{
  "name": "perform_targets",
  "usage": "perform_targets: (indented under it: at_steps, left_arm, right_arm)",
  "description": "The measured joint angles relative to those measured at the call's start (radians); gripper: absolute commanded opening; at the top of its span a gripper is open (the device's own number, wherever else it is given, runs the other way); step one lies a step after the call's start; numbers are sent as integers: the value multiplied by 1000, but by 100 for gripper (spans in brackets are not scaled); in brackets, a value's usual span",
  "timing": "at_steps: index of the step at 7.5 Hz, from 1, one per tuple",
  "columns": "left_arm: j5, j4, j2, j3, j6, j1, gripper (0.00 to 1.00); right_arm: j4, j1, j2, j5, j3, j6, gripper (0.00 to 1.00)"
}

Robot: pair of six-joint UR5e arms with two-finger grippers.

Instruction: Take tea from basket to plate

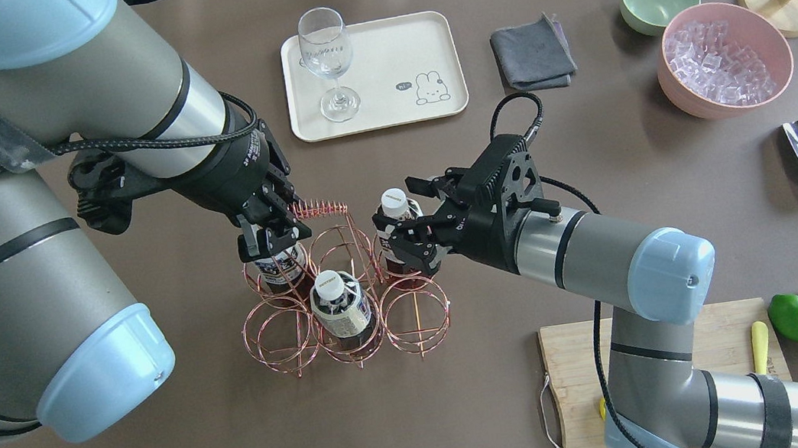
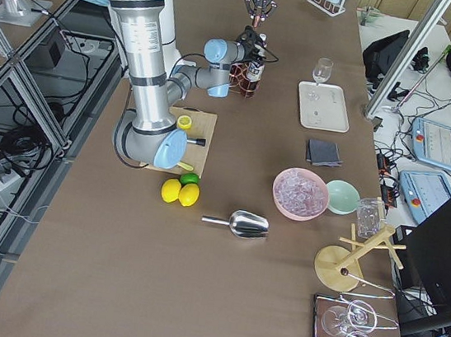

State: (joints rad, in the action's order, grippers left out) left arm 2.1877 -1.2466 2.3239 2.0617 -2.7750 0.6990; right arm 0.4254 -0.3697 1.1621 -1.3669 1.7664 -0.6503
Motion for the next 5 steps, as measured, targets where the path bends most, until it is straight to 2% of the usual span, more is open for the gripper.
perform_targets:
  at_steps: [3,5]
  left_arm:
    - [-2,0,0,-1,0,0,0]
    - [-3,0,0,-1,0,0,0]
  right_arm:
    - [16,-12,-9,-3,22,0,0]
    - [73,-82,-4,-68,87,-2,0]
